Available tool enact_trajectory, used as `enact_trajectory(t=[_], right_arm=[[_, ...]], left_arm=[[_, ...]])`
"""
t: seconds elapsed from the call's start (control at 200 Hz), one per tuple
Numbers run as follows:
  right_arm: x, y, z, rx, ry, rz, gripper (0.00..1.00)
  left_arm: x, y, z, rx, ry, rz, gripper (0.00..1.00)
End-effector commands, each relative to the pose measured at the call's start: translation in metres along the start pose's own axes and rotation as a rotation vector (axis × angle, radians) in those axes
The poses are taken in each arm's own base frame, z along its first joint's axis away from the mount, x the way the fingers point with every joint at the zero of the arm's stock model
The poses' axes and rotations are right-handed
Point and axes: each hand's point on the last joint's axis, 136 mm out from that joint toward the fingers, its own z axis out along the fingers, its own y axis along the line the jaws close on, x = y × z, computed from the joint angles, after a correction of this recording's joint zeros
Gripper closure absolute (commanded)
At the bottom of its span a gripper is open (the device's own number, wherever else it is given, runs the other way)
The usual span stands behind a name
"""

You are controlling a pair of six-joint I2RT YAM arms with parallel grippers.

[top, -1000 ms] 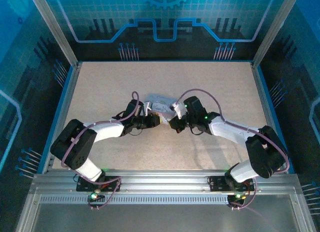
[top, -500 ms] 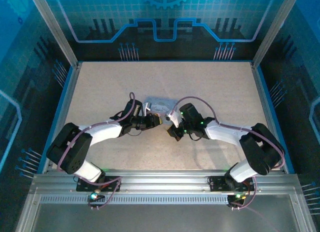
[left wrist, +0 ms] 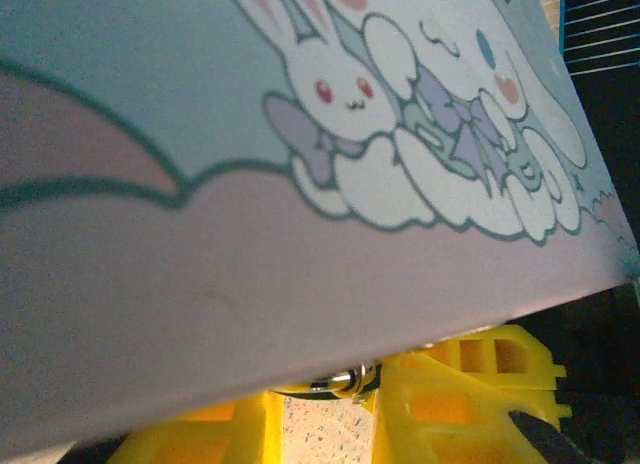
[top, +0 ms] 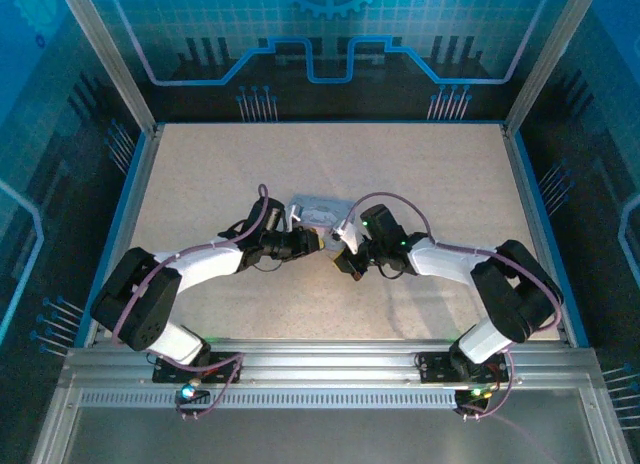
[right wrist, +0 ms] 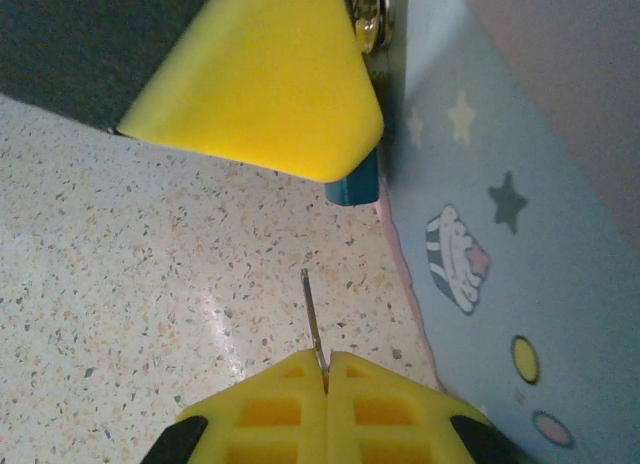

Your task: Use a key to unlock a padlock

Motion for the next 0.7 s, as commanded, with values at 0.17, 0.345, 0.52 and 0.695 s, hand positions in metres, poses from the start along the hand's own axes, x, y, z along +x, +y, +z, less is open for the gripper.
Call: enact_trajectory(t=[0.17, 0.345, 0.52, 0.695], right_arm=[[-0.02, -0.007, 0.006, -0.004, -0.039, -0.008, 1.0], [-0.021, -0.011, 0.007, 0.014, -0.037, -0.002, 1.0], [-0.026, -0.014, 0.006, 0.031, -0.054, 0.002, 1.0], [-0.028, -0.015, 0.006, 0.038, -0.055, 0.009, 1.0]], left_arm=[[-0.016, -0.029, -0.009, 0.08, -0.034, 0.04, 0.76], [-0.016, -0.029, -0.009, 0.08, -0.035, 0.042, 0.76], [-0.016, -0.027, -0.009, 0.074, -0.034, 0.041, 0.77], [-0.015, -0.025, -0.007, 0.07, -0.031, 0.038, 0.77]])
